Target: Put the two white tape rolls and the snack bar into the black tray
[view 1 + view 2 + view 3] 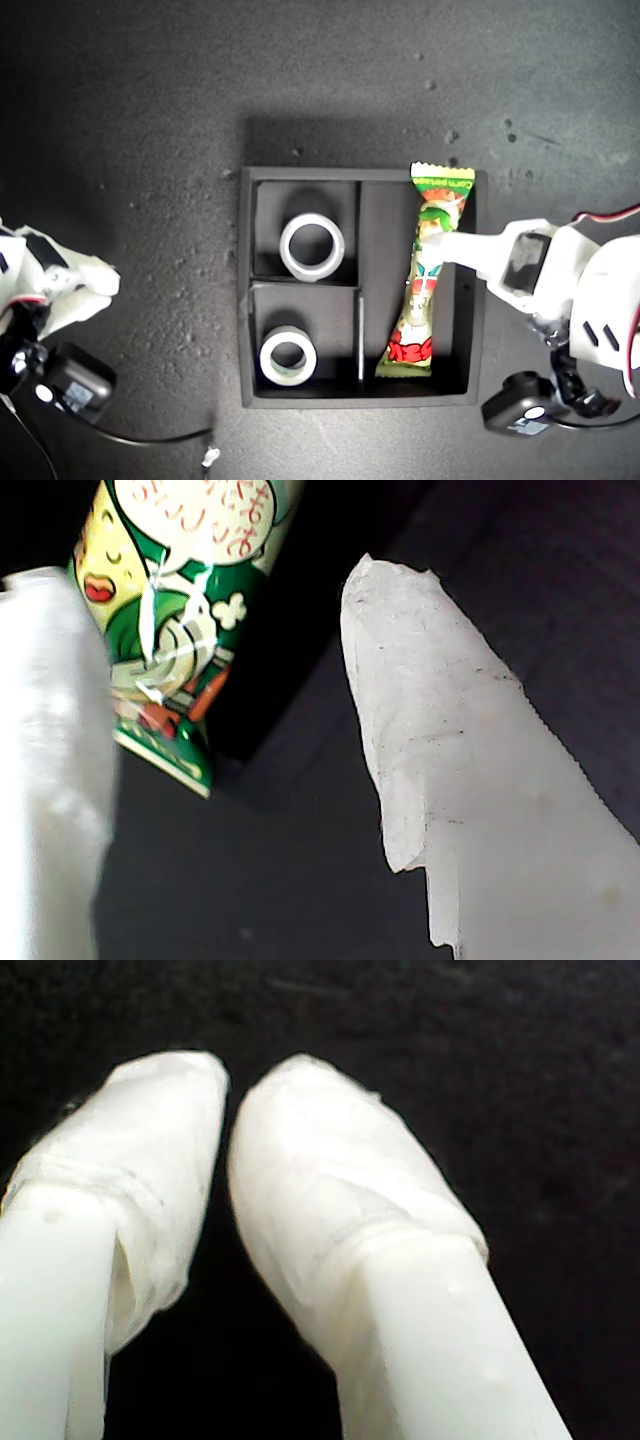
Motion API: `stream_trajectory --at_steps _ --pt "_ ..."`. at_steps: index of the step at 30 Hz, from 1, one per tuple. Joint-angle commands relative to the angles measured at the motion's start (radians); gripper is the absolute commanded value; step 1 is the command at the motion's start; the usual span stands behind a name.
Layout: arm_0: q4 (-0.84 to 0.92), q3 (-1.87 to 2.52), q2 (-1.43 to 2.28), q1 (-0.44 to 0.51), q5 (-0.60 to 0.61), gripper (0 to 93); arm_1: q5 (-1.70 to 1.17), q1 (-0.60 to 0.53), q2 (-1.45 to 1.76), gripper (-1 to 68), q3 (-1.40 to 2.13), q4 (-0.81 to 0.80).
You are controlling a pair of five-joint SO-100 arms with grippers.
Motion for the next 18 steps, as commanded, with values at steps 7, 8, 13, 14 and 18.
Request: stream_trajectory --at_steps 7,8,13,14,18 --pt "-0.008 0.227 0.308 0.02 -0.034 0.1 0.632 -0.025 1.071 -0.6 0.811 -0.179" --pt "0.002 0.249 0.347 0.02 -0.034 0.1 0.655 -0.034 1.175 -0.6 0.911 -0.193" --pt "0.075 0.333 0.505 0.02 -0.049 0.1 0.69 -0.054 1.43 -0.6 1.296 -0.259" --pt "0.103 0.353 0.555 0.021 -0.052 0.1 0.67 -0.055 1.456 -0.6 1.355 -0.284" --pt "0.199 0.428 0.71 0.028 -0.071 0.1 0.614 -0.035 1.471 -0.6 1.529 -0.345"
